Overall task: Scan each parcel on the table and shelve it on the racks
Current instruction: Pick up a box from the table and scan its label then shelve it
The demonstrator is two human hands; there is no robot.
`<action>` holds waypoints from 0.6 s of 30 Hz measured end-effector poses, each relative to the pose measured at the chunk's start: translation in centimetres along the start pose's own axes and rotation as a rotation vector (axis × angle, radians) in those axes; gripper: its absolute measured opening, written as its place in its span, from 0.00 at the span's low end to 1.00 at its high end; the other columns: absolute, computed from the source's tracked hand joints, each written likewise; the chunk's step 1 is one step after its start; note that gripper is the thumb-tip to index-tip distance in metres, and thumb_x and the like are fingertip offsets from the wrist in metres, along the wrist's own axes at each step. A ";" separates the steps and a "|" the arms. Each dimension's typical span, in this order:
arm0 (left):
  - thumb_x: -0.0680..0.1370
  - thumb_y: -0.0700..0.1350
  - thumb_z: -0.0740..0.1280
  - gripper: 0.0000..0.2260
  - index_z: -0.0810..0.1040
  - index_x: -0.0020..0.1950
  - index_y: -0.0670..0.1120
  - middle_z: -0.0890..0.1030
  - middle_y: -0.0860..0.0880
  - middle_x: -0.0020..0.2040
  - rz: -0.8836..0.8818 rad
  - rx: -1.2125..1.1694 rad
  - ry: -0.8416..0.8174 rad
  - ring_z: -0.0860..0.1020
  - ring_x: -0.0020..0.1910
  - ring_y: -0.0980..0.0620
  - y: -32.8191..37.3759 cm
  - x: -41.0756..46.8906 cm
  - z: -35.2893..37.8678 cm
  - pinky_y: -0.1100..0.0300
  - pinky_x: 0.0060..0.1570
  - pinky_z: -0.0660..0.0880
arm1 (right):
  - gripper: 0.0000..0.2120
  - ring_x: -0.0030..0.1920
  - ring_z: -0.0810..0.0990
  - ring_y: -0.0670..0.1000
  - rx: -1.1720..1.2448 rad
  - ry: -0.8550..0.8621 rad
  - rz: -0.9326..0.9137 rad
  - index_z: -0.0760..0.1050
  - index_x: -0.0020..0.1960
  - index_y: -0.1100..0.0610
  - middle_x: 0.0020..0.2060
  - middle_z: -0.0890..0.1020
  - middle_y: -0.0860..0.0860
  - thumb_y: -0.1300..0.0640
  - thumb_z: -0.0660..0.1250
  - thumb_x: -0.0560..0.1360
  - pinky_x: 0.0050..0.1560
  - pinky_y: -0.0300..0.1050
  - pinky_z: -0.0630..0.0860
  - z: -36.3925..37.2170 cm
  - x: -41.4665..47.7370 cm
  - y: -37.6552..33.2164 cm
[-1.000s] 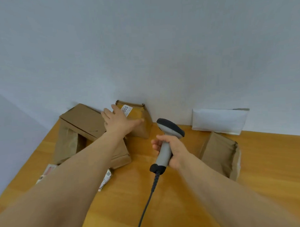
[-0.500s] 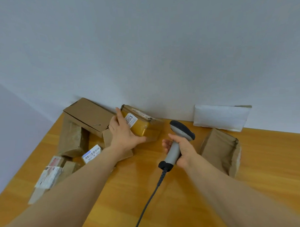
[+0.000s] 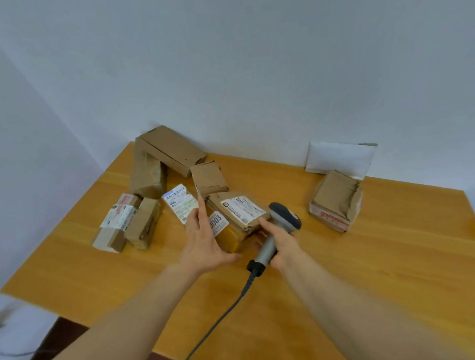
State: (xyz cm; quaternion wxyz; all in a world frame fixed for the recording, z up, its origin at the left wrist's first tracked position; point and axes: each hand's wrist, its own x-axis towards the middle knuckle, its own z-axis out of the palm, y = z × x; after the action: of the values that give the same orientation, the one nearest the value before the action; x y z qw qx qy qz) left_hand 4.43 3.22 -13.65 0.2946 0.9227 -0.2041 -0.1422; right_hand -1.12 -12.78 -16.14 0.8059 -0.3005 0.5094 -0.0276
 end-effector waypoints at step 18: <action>0.75 0.35 0.71 0.14 0.80 0.60 0.40 0.81 0.43 0.54 -0.202 -0.721 0.162 0.80 0.53 0.49 -1.5 -9.3 -5.2 0.63 0.47 0.80 | 0.24 0.41 0.78 0.56 -0.260 0.076 0.073 0.72 0.63 0.62 0.49 0.80 0.58 0.55 0.75 0.71 0.34 0.51 0.75 -1.7 -7.5 5.8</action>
State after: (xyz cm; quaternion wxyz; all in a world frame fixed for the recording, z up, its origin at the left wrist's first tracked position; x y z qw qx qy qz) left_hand -1.32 11.14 -9.14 0.6000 0.7835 -0.0250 -0.1600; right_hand -7.68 -6.20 -13.60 0.7407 -0.3826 0.5493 0.0566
